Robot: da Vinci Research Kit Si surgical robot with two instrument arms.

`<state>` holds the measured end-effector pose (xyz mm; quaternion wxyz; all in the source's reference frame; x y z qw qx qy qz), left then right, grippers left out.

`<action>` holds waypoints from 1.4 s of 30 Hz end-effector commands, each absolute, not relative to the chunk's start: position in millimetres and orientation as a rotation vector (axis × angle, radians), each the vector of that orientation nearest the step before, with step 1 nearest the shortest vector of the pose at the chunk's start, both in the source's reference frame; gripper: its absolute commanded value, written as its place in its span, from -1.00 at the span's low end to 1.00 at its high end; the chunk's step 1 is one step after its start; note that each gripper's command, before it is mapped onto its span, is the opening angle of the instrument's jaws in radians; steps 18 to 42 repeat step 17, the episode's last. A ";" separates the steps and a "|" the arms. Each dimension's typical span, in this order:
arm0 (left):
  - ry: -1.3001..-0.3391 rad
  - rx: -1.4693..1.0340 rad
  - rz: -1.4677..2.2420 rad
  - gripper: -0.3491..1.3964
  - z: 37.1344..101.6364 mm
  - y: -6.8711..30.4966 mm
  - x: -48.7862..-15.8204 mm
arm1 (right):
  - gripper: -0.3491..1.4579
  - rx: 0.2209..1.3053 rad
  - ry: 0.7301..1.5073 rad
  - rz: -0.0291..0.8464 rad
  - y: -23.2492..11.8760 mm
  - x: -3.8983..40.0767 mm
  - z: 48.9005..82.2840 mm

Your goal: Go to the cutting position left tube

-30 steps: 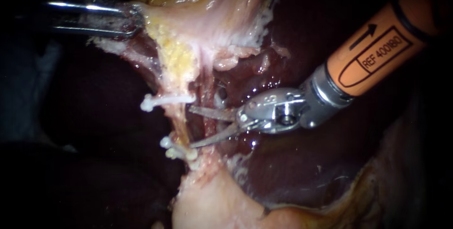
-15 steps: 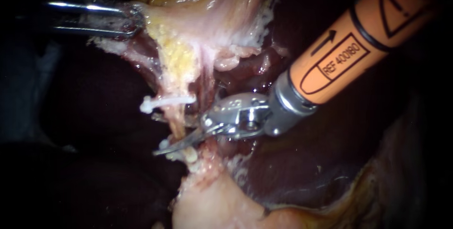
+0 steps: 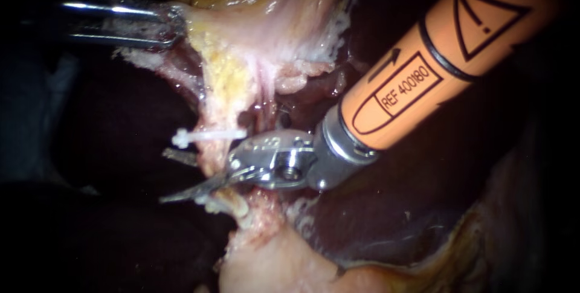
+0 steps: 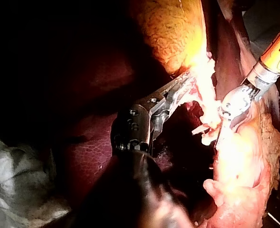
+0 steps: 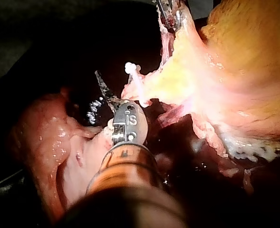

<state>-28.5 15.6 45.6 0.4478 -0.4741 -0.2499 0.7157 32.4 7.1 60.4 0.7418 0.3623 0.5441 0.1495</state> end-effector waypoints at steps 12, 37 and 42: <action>-0.618 -1.173 1.772 -1.00 45.6 15.6 -28.5 | 0.93 0.807 1.214 0.330 7.2 32.4 58.1; -0.619 -1.173 1.772 -1.00 45.6 15.7 -28.5 | 0.93 0.807 1.214 0.329 7.4 32.2 58.5; -0.619 -1.173 1.772 -1.00 45.6 15.7 -28.5 | 0.93 0.807 1.214 0.329 7.4 32.2 58.5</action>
